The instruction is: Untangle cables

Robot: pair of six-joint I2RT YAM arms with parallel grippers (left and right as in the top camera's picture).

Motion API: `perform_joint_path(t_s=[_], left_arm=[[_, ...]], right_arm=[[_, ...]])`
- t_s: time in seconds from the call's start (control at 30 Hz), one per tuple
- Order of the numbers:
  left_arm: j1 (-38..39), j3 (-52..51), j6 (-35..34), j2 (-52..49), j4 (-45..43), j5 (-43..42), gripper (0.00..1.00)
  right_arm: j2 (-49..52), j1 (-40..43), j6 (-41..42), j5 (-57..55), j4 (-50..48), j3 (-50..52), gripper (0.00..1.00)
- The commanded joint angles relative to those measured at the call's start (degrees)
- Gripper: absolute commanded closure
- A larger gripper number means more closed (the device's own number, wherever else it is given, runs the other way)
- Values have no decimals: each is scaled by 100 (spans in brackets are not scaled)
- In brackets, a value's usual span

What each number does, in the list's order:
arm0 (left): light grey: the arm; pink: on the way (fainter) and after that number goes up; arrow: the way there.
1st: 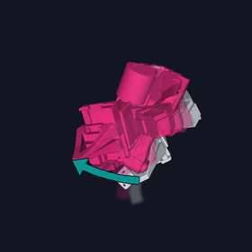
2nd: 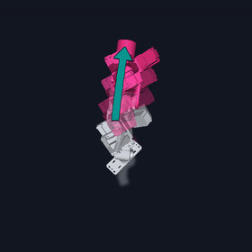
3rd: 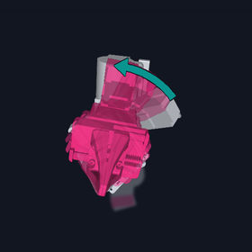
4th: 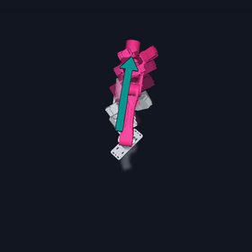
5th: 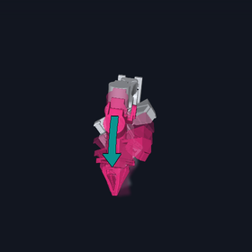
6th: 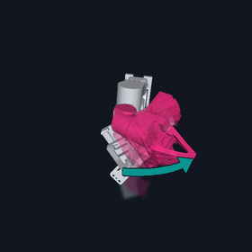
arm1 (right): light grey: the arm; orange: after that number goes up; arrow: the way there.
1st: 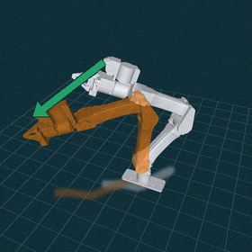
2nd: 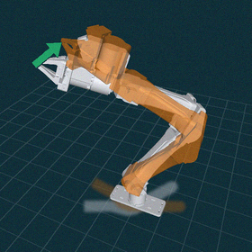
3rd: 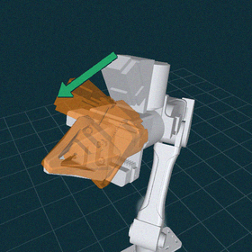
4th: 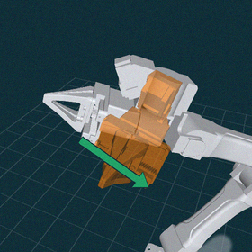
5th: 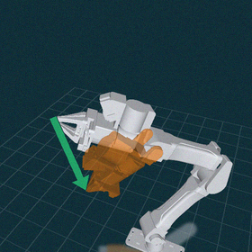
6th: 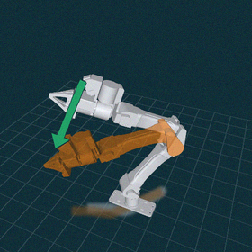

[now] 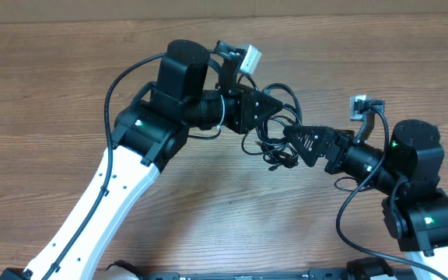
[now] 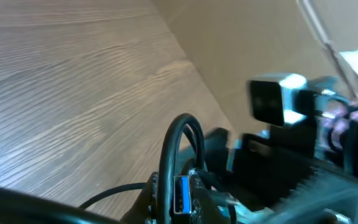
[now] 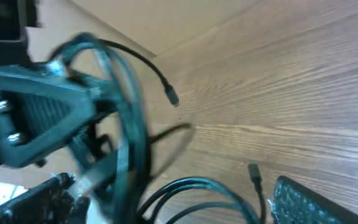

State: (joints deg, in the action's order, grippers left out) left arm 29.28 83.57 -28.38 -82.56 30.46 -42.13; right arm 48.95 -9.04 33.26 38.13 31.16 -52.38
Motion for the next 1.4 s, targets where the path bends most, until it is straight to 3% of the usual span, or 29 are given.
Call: perform_joint_path(t_s=[0.0,0.17,0.3,0.43,0.57,0.7,0.93,1.0,1.03,1.07,1.1,1.13,1.17,1.2,1.27,1.3,1.37], left_arm=[[-13,59,-37,33,175,737,96],[-90,59,-31,33,264,1012,96],[-282,59,420,33,262,693,96],[-614,57,1167,33,240,-481,96],[-612,59,2052,33,232,-1637,96],[-525,57,2267,33,186,-1989,96],[-345,59,2262,33,-216,-2315,96],[-273,59,2260,33,-284,-2315,96],[-229,59,2262,33,-317,-2306,96],[-197,57,2262,33,-332,-2214,96],[-192,57,2256,33,-330,-2076,96],[-195,57,2201,33,-334,-2000,96],[-197,57,2192,33,-341,-1926,89],[-199,57,2194,33,-334,-1891,60],[-249,57,2092,33,-328,-1891,13],[-304,57,1993,33,-330,-1882,2],[-586,57,1447,33,-203,-1628,0]], right_arm=[[-160,11,11,199,-39,-111,0],[-223,11,11,400,-39,-111,1],[-223,11,13,367,-85,-111,8],[-223,11,15,188,-166,-111,12],[-223,11,-33,756,-881,-111,16],[-221,11,-33,1187,-1451,-111,21],[-66,7,-31,1473,-1438,-111,39],[-11,4,-28,1480,-1436,-111,46],[24,7,-28,1519,-1440,-111,56],[63,4,-31,1578,-1438,-111,83],[70,4,-28,1617,-1434,-111,96],[68,7,-28,1624,-1410,-111,96],[68,7,-28,1624,-1397,-111,96],[68,7,-31,1622,-1397,-111,96],[68,7,-28,1600,-1397,-111,96],[68,11,-33,1593,-1397,-111,96],[68,20,-33,1438,-1399,-111,96]])
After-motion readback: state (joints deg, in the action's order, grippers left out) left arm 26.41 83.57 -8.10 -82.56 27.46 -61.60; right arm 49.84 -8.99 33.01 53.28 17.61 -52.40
